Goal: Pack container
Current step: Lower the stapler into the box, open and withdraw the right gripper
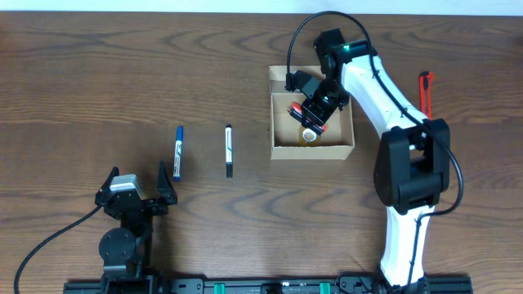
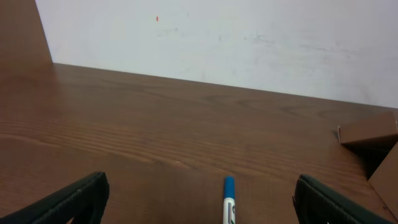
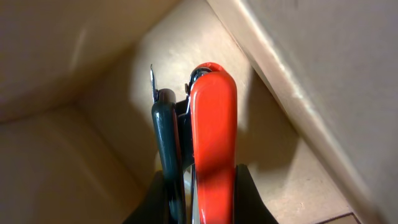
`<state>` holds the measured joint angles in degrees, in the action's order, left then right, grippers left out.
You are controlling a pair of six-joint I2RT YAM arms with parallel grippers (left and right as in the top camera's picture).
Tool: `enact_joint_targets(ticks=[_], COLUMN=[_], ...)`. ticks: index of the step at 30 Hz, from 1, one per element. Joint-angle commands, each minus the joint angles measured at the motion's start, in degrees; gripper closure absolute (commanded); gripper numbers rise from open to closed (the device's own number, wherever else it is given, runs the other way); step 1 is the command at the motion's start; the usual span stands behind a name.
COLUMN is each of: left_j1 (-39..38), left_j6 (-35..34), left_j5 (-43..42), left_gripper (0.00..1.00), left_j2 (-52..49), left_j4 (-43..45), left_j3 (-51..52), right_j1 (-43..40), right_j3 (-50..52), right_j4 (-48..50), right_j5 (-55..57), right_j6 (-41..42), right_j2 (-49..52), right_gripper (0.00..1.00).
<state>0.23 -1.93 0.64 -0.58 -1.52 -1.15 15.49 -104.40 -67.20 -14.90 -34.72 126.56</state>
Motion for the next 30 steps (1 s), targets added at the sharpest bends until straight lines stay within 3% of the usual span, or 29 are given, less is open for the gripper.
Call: enact_joint_targets(ticks=[1, 11, 15, 18, 24, 30], left_j1=[0.17, 0.17, 0.17, 0.17, 0.17, 0.17], left_j6=[-0.63, -0.61, -0.63, -0.61, -0.63, -0.61], left_j5=[0.81, 0.83, 0.81, 0.81, 0.81, 0.81], left_gripper=[0.05, 0.05, 0.05, 0.05, 0.05, 0.05], left_j2=[0.35, 0.35, 0.35, 0.35, 0.35, 0.35], left_j4=[-2.78, -2.78, -2.78, -2.78, -2.78, -2.78], left_j3=[0.87, 0.87, 0.87, 0.87, 0.87, 0.87], right_j1=[0.0, -0.13, -0.11, -0.07, -0.07, 0.15], right_j3=[0.09, 0.09, 0.09, 0.09, -0.15, -5.4], right_j4=[0.07, -0.04, -0.26, -0.48, -0.52, -3.61], right_j5=[1.55, 2.08, 2.05, 2.05, 2.05, 2.03], right_j6=[1.68, 2.16, 3.02, 3.04, 3.76, 4.5], right_j2=[1.07, 1.07, 1.07, 1.07, 1.05, 1.05], right_gripper=[0.99, 0.98, 0.75, 0.68, 0.62, 0.64])
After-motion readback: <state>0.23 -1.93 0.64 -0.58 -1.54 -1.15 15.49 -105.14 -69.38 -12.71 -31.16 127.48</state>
